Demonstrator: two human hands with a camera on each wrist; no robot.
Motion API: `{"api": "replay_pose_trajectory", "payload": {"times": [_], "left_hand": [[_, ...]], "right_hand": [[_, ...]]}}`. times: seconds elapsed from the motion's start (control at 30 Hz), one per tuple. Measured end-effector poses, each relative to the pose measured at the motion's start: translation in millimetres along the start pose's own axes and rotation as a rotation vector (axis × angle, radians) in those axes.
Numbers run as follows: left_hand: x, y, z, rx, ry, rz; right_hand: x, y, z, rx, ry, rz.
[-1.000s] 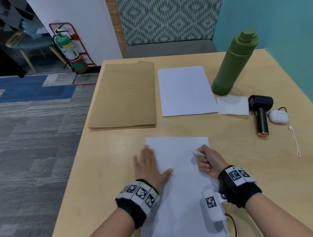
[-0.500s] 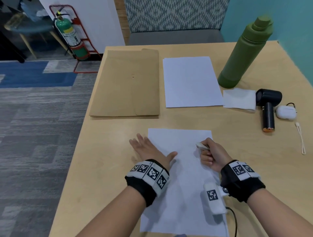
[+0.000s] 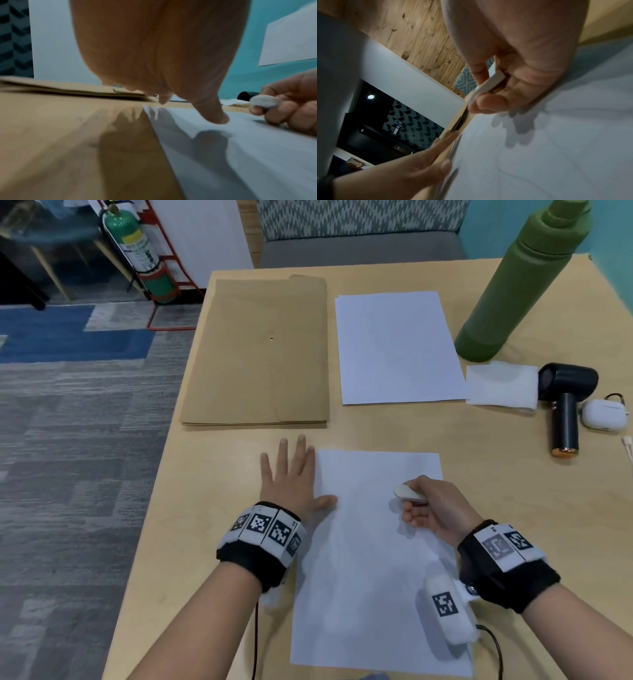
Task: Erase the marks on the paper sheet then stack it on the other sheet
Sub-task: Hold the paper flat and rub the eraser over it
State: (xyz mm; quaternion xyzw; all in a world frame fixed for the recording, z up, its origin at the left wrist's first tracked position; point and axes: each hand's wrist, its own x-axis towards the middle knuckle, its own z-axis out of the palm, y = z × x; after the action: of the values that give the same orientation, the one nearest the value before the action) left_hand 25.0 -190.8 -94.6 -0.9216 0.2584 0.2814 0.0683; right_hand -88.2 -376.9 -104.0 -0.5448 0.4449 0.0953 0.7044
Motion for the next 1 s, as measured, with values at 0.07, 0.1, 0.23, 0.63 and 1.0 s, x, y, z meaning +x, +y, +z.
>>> {"api": "replay_pose_trajectory", "payload": {"times": [0.07, 0.1, 0.23, 0.63, 1.0], "left_hand": [[6, 2, 7, -0.087, -0.02, 0.146], [8, 2, 10, -0.106, -0.023, 0.163], [11, 2, 15, -0.142, -0.004, 0.176], [14, 2, 17, -0.132, -0.001, 0.219], [14, 2, 18, -0.102, -0.009, 0.209]], "right_hand": [[-1, -5, 5, -0.026, -0.039, -0.023], [0, -8, 8, -0.023, -0.057, -0.05], [7, -22, 27, -0.134, -0.066, -0.193], [31, -16, 58, -0.918, -0.098, -0.516], [35, -28, 59, -0.994, -0.133, -0.505]]}}
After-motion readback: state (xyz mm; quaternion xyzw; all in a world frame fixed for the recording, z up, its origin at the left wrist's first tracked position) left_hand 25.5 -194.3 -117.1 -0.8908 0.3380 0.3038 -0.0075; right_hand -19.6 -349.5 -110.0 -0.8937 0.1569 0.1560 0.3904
